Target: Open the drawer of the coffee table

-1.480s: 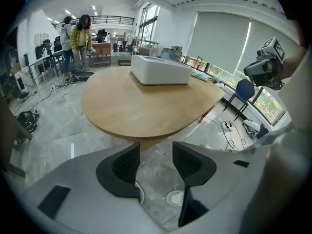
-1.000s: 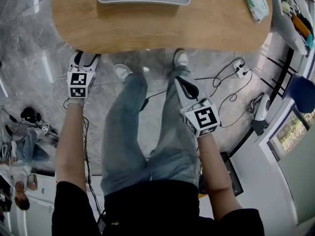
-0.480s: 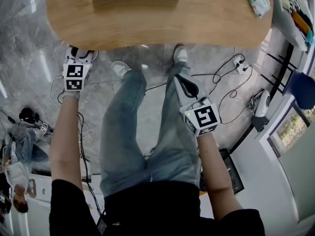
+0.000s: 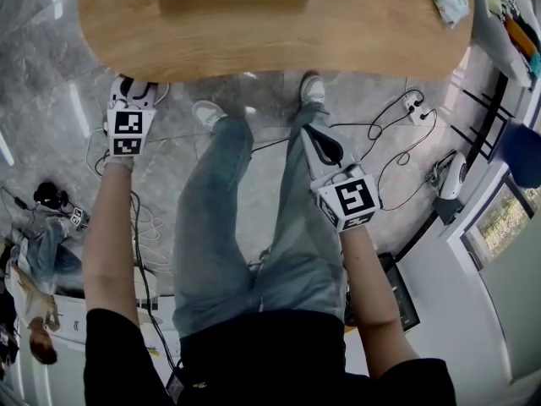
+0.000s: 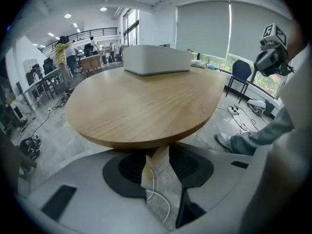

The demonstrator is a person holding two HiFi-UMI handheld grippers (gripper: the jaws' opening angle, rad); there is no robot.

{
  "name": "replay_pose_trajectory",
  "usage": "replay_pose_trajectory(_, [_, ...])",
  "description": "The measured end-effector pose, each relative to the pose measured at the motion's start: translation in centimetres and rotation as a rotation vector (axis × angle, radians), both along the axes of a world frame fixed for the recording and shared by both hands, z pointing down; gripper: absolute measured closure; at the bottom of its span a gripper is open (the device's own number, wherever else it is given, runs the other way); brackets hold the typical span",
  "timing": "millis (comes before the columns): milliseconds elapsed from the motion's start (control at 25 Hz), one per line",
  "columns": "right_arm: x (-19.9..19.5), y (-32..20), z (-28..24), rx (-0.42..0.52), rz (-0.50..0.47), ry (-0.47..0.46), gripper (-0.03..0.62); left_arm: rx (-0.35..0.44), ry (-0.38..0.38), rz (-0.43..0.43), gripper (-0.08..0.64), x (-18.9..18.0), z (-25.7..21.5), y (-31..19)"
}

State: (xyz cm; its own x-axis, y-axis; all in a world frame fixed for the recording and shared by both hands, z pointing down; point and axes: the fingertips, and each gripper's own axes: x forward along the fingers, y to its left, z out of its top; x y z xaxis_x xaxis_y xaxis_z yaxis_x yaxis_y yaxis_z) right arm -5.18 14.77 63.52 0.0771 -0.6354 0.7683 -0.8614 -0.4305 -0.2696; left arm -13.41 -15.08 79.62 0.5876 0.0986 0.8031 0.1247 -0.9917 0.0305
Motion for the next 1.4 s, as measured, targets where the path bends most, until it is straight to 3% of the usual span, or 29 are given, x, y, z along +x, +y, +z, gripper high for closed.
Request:
replay_pose_trajectory(1040, [0.0,-0.2,0.5,-0.016,-0.024,-0.004,0.594,-0.04,0.006,0.282,0.448,-0.5,0.1,0.1])
replay_pose_trajectory(1240, [-0.1,0.2,0.8,-0.025,-0.04,0.0,0.594,-0.091,-0.003,0.384,0.451,-0.9,0.0,0.1])
replay_pose_trajectory(1400, [-0.2,0.1,1.1,-0.03,-0.043,-0.001,0.594,-0.068,-0.04,0.484,0.446,-1.2,0.6,-0.3])
